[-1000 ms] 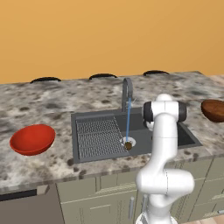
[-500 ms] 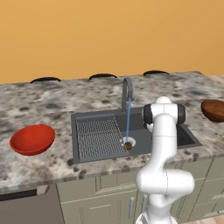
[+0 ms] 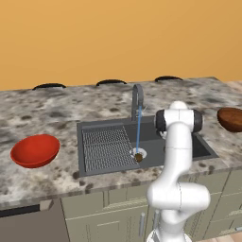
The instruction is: Pick the kiwis from the sink and place them in one bowl. Place the pear in the other bowl. Then turn off the sink faucet.
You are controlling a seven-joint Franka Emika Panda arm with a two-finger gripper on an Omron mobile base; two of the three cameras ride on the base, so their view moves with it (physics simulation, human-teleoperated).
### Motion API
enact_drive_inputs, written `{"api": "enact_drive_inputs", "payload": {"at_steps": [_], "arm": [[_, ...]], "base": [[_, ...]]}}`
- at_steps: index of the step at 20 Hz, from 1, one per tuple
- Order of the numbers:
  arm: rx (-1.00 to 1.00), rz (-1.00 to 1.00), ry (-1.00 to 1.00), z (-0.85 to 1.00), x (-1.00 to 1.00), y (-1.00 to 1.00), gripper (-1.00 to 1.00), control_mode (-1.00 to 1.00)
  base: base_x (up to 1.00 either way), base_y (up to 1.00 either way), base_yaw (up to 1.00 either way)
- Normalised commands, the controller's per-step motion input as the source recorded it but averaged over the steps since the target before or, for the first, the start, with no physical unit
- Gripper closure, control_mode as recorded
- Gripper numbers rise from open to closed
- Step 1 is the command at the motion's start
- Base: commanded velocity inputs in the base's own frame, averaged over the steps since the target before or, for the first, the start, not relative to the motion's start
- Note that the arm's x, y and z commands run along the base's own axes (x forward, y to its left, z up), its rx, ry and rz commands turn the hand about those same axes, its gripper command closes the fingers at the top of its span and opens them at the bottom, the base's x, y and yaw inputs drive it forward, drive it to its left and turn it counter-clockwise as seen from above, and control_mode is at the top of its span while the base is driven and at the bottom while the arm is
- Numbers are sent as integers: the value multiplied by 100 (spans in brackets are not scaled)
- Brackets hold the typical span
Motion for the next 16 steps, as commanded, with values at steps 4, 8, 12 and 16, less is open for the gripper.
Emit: {"api": "enact_drive_inputs", "payload": {"at_steps": [4, 8, 12, 16], "arm": [[2, -2, -4, 89, -18, 0, 100, -100], [3, -4, -7, 96, -45, 0, 100, -100], [0, -11, -8, 74, -68, 0, 100, -100], [0, -15, -8, 69, -72, 0, 100, -100]], "base": [[0, 0, 0], [0, 0, 0], [0, 0, 0], [0, 0, 0]]}}
